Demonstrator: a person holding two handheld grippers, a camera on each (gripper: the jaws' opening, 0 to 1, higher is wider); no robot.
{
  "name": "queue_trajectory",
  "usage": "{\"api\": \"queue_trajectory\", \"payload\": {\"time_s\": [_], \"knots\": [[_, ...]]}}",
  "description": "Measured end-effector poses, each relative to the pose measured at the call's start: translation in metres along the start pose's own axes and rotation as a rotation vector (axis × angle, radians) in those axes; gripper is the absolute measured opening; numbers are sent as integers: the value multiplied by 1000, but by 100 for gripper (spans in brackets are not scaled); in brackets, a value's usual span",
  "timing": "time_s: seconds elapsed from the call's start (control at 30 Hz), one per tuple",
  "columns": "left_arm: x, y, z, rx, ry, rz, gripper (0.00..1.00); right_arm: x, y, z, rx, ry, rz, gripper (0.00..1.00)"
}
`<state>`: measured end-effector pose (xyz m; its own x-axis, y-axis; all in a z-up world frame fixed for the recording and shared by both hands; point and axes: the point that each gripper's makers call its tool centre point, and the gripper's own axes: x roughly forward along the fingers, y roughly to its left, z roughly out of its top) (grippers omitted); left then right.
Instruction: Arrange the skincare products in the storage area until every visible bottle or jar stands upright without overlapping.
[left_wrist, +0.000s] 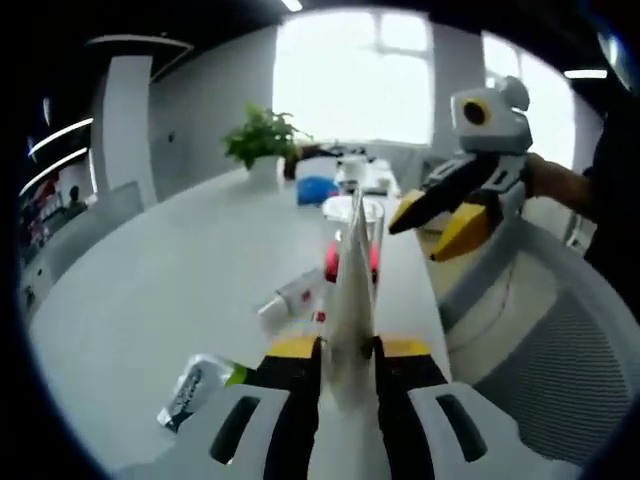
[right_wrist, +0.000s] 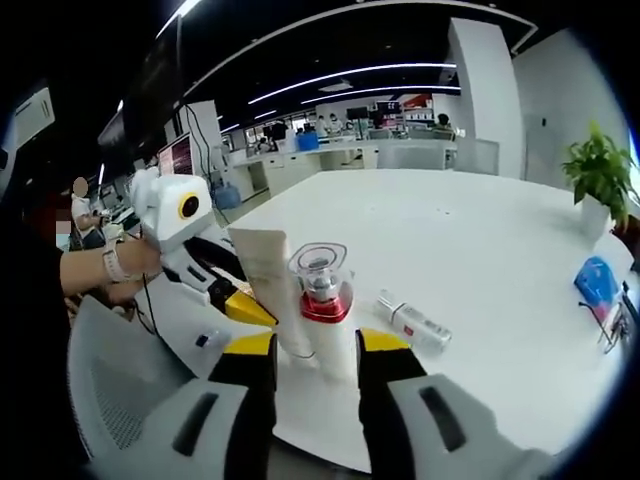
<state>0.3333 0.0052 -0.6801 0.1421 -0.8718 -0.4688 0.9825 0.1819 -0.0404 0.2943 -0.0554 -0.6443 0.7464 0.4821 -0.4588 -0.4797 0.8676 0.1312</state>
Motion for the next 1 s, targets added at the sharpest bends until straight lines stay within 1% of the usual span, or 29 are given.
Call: {"api": "queue_trajectory", "payload": {"time_s": [0.1,0.17,0.23,0.33,0.43,0.57,0.67,0.7,0.77,0.83,0.9,0.97,1.0], "knots": [[-4,2,-1,-7,2,21,20,1,2,2,1,-1,6,37],[-7,3,-2,-22,5,35,23,1,3,3,-1,-5,11,38],[-10,4,-4,-36,7,51,28,1,4,4,-5,-6,13,40],[-15,4,-4,-43,6,67,29,1,5,5,-13,-7,15,42],[-21,5,-3,-64,1,92,37,0,5,6,-21,-7,16,45],[-28,4,-4,-80,-2,118,44,0,7,7,-33,-2,19,48],[-32,5,-5,-104,-2,136,54,-1,8,7,-45,3,22,51],[-34,4,-5,-113,-2,139,56,-1,9,7,-53,8,24,52],[-38,5,-5,-117,-8,156,58,-1,9,7,-64,14,22,54],[-43,5,-5,-136,-12,174,62,-1,10,7,-79,30,24,55],[-49,5,-3,-147,-31,190,66,-1,10,8,-91,28,23,58],[-54,2,-2,-152,-40,197,66,-2,11,9,-102,30,25,60],[-56,1,-2,-154,-41,199,68,-2,11,10,-110,31,23,62]]}}
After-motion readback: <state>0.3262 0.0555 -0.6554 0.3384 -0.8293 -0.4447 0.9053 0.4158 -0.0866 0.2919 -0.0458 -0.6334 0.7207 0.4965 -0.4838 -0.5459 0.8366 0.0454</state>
